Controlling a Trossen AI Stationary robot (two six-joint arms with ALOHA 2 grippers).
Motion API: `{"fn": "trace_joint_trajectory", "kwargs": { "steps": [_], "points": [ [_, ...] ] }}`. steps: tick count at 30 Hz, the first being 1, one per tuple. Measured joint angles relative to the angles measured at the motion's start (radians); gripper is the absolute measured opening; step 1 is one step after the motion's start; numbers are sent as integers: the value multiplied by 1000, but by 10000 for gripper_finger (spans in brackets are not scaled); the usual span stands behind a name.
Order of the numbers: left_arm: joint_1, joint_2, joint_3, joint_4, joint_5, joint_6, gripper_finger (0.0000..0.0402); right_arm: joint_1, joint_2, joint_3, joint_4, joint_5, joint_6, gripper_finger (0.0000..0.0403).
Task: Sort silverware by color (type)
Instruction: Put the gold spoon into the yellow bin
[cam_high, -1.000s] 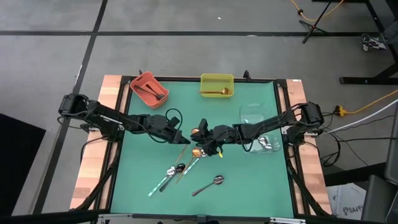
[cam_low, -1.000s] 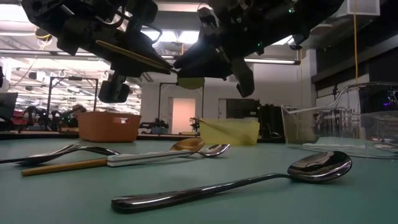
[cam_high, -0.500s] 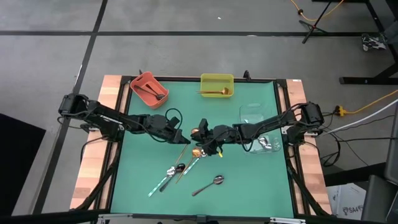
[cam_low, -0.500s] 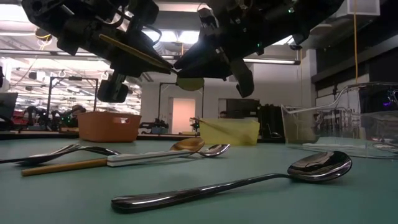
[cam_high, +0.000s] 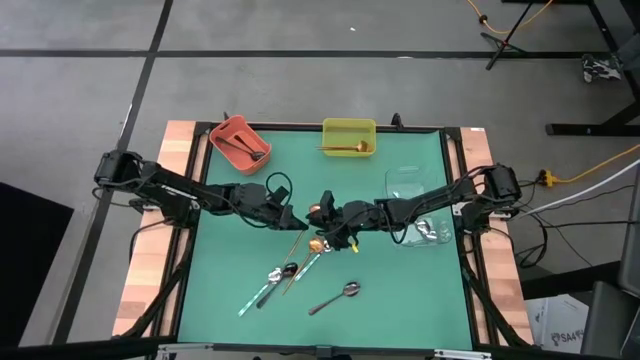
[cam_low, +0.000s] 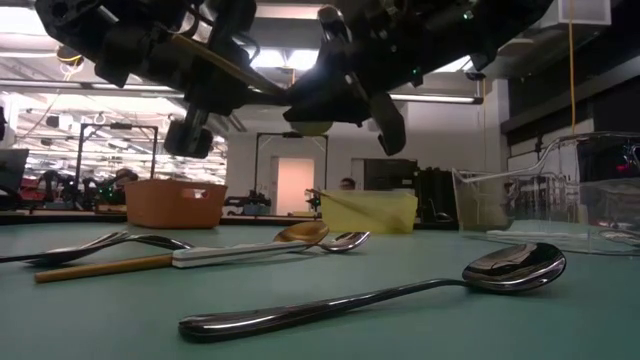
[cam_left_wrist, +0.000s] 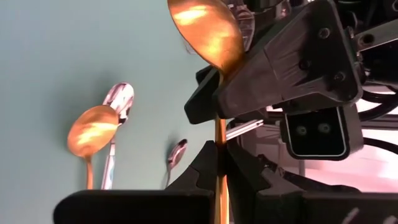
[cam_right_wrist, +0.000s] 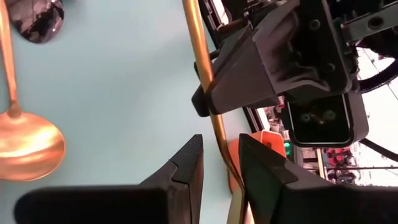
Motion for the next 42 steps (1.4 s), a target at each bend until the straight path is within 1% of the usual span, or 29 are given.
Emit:
{"fn": "trace_joint_trajectory", "kwargs": {
  "steps": [7, 15, 18, 28, 37, 42],
  "points": [
    [0, 0, 0, 8, 0, 0, 9, 0, 0, 0, 33, 1, 0, 88],
    [0, 0, 0, 6, 2, 0, 9, 0, 0, 0, 25, 4, -5, 31],
    [0, 0, 0, 4, 3, 0, 10, 0, 0, 0, 19, 4, -7, 17],
    [0, 0, 0, 8, -1, 5, 39, 0, 0, 0, 7, -3, 0, 8],
    [0, 0, 0, 5, -46, 7, 42, 0, 0, 0, -15, -5, 1, 2],
    [0, -3, 0, 2, -45, 62, 43, 1, 0, 0, -20, -20, 18, 2]
  ]
}}
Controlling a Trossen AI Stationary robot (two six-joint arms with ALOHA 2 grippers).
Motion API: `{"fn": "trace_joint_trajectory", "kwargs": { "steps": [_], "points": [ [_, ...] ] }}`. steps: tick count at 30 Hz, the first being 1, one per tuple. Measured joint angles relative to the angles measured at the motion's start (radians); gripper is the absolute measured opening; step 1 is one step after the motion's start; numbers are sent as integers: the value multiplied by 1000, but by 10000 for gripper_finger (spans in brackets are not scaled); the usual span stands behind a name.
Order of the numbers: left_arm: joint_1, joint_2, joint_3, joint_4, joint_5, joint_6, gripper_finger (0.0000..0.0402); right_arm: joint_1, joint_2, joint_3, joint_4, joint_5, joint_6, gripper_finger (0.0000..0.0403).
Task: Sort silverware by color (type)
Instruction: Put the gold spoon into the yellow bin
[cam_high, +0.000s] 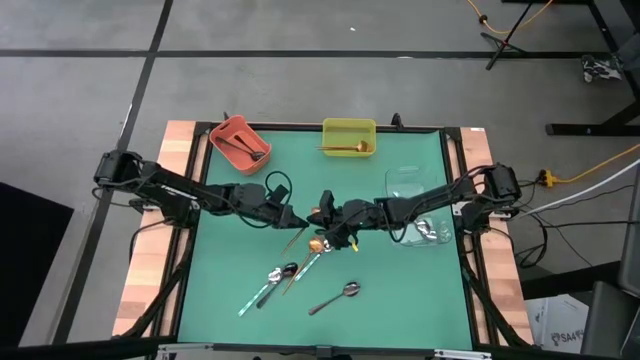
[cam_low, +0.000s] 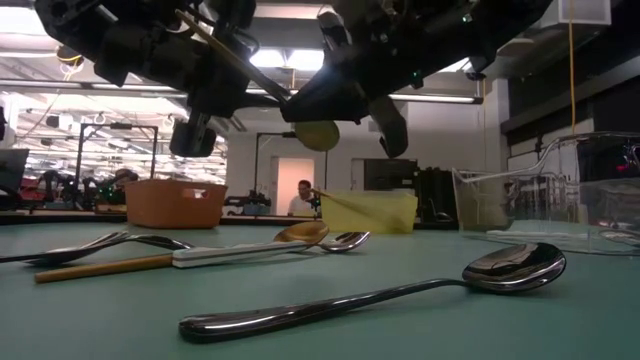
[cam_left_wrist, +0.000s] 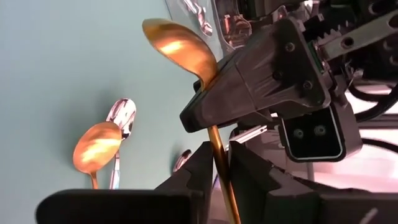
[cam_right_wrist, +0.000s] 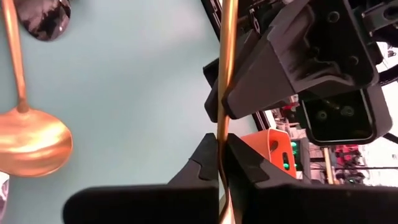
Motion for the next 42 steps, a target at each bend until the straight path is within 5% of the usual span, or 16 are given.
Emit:
{"fn": "trace_joint_trajectory", "kwargs": {
  "steps": [16, 29, 42],
  "points": [
    [21, -3, 1, -45, -31, 32, 43, 60, 0, 0, -22, -76, 47, 1],
    [21, -3, 1, -63, -80, 246, 43, 125, -22, 0, -20, 93, 46, 1],
    [16, -1, 0, -455, -219, 331, 43, 111, -150, 0, -90, 196, 40, 1]
  ]
}}
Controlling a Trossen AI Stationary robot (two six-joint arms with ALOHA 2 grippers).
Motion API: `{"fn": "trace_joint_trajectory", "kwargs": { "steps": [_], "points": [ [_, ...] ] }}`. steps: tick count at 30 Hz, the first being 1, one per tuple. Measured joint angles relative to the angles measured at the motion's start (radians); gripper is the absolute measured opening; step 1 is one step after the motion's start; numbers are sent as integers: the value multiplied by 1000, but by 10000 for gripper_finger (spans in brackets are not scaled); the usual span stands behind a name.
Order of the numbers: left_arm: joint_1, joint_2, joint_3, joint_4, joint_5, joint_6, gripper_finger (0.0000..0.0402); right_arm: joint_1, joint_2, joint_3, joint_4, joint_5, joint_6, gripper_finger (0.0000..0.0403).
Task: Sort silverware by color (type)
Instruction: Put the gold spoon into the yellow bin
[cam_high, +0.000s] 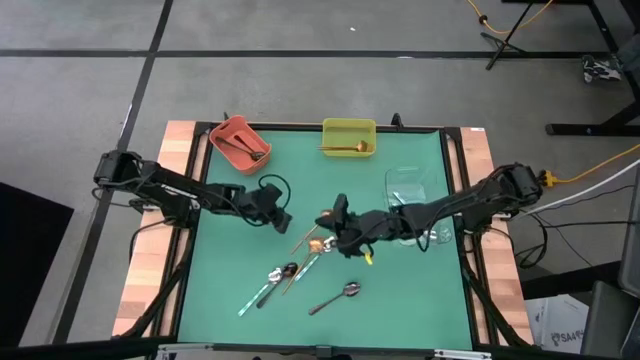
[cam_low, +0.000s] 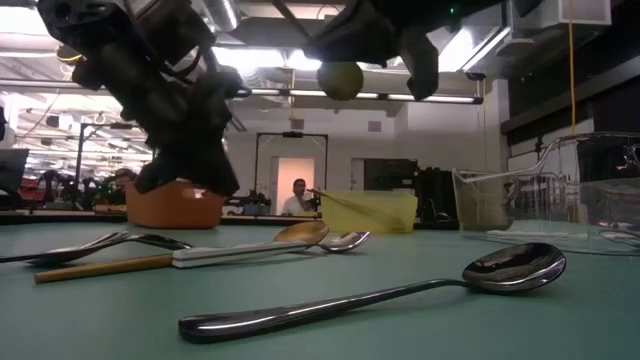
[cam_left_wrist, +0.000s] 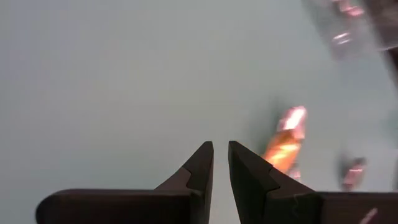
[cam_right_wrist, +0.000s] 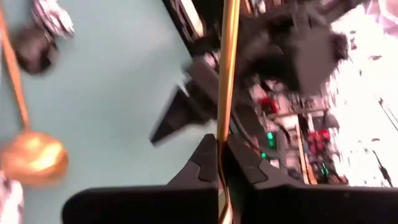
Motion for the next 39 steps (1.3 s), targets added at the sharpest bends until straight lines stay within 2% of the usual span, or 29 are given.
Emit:
{"fn": "trace_joint_trajectory", "kwargs": {
  "steps": [7, 16, 22, 27, 39],
  "points": [
    [-32, 0, 0, -27, -91, 88, 43, -109, -42, 0, -41, 20, 2, 1],
    [-73, 0, 0, -21, -118, 90, 43, -345, -41, 0, -64, -9, 30, 1],
    [-96, 0, 0, -21, -177, 90, 43, -527, -41, 0, -70, -152, 87, 1],
    [-97, 0, 0, -21, -179, 90, 43, -651, -41, 0, -93, -259, 105, 1],
    [-97, 0, 0, -21, -182, 87, 43, -836, -6, 0, -151, -441, 319, 1]
  ]
}}
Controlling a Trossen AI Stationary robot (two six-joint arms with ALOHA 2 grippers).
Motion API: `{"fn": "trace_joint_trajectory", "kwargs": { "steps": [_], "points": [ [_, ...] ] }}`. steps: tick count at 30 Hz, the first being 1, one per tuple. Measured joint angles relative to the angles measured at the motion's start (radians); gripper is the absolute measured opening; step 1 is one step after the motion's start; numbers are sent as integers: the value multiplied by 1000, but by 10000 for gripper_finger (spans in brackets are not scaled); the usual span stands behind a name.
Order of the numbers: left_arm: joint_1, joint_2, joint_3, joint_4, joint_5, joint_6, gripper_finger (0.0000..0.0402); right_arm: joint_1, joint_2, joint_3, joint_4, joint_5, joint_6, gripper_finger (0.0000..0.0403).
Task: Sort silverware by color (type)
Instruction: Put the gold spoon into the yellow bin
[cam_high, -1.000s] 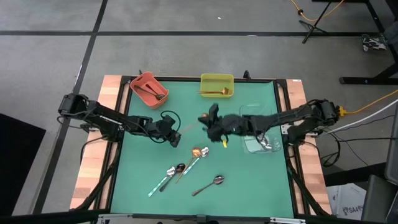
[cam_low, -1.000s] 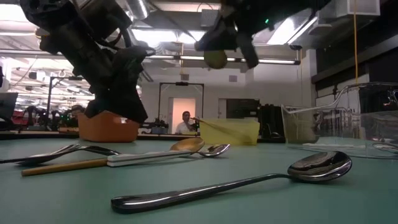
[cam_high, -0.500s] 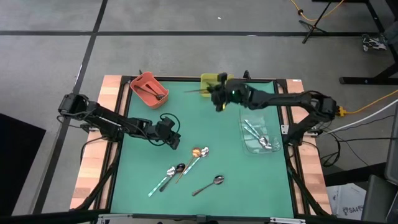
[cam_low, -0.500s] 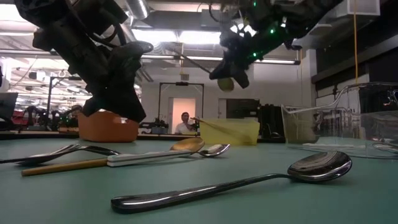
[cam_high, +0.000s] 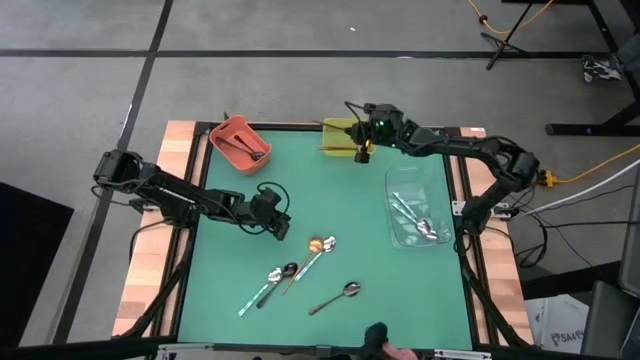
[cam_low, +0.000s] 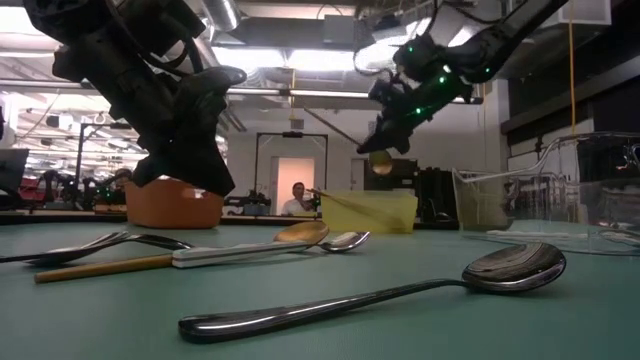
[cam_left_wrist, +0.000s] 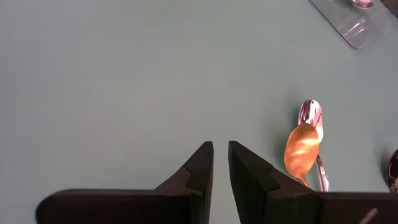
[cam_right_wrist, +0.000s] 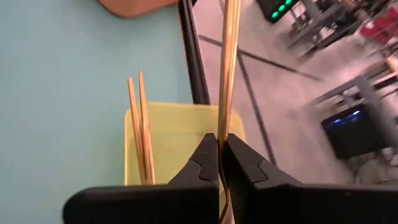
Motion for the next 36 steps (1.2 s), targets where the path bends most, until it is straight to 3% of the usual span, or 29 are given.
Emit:
{"fn": "trace_joint_trajectory", "kwargs": {
  "steps": [4, 14, 25, 36],
  "points": [
    [0, 0, 0, 0, 0, 0, 43, -26, 50, 0, -4, -40, 27, 1],
    [0, 0, 0, 1, 1, -4, 43, -29, 156, 0, -8, -23, 24, 1],
    [0, 0, 0, 1, 2, -4, 43, -29, 163, 0, -21, 104, 20, 1],
    [0, 0, 0, 1, 2, -4, 44, -29, 163, 0, -22, 103, 20, 1]
  ]
}}
